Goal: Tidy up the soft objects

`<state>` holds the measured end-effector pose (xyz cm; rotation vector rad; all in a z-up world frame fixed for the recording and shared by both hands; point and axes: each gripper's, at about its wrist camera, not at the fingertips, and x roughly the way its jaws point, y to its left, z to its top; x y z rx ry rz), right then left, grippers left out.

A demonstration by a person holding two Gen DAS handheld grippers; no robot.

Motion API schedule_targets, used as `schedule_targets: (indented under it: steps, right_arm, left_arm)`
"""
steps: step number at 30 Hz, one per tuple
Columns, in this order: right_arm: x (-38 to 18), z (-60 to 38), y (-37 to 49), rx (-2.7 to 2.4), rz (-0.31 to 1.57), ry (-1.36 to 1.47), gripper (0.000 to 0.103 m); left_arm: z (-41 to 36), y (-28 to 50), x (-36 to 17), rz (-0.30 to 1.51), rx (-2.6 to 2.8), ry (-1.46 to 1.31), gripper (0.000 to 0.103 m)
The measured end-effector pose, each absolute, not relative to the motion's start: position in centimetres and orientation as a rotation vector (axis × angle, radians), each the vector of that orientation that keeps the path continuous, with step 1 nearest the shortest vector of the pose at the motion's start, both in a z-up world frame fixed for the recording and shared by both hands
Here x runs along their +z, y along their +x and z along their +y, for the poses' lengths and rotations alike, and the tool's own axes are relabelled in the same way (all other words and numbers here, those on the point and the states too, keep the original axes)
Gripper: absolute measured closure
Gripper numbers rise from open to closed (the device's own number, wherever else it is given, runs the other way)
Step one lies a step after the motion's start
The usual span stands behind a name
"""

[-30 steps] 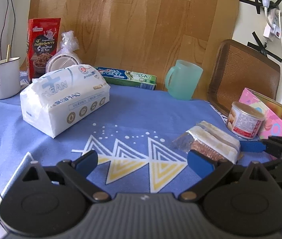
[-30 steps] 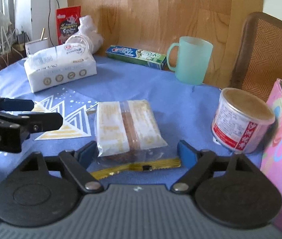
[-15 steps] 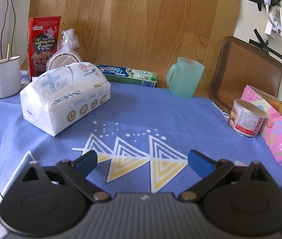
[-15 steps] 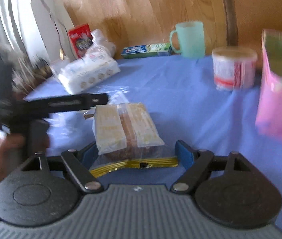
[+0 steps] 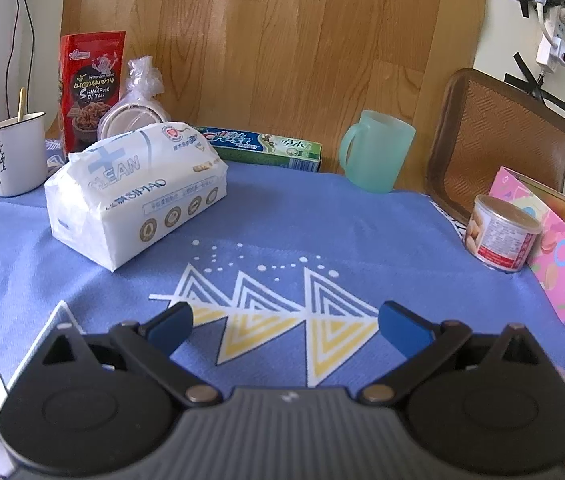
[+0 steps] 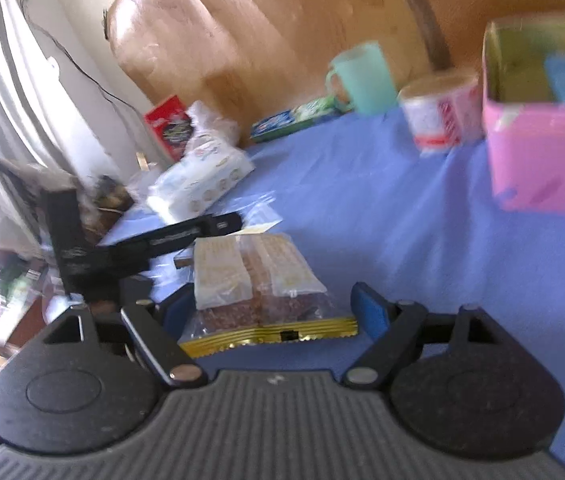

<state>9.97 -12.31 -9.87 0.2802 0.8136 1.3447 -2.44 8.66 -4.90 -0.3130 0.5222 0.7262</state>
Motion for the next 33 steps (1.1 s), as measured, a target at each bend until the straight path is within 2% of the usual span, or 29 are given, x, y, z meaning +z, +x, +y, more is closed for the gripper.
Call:
schedule_targets:
  steps: [3, 11, 18, 25, 33]
  right_arm:
    - [-10.0, -12.6, 9.8, 1.367, 0.82, 0.314, 0.019]
    - [-9.5, -12.8, 8.1, 1.105, 0.562, 0.095, 0.018]
    - [-11.2, -11.9, 6.1, 1.182, 0.579, 0.018, 0.011]
    - [-9.7, -13.0, 5.3, 1.262, 0.468, -0.028, 0.009]
    - [-10.6, -13.7, 6.7, 1.25, 0.508, -0.002, 0.009]
  left_arm:
    - [8.7, -2.5, -4.9, 0.523, 0.729, -0.313, 0.001]
    - [8.7, -2.4, -5.0, 0.529, 0.733, -0.314, 0.001]
    - [8.6, -2.3, -5.1, 0.534, 0.731, -0.313, 0.001]
    - [8.9, -2.5, -5.0, 0.557, 0.674, -0.345, 0.001]
    - [5.1, -3.2, -3.8, 0.589, 0.619, -0.282, 0.001]
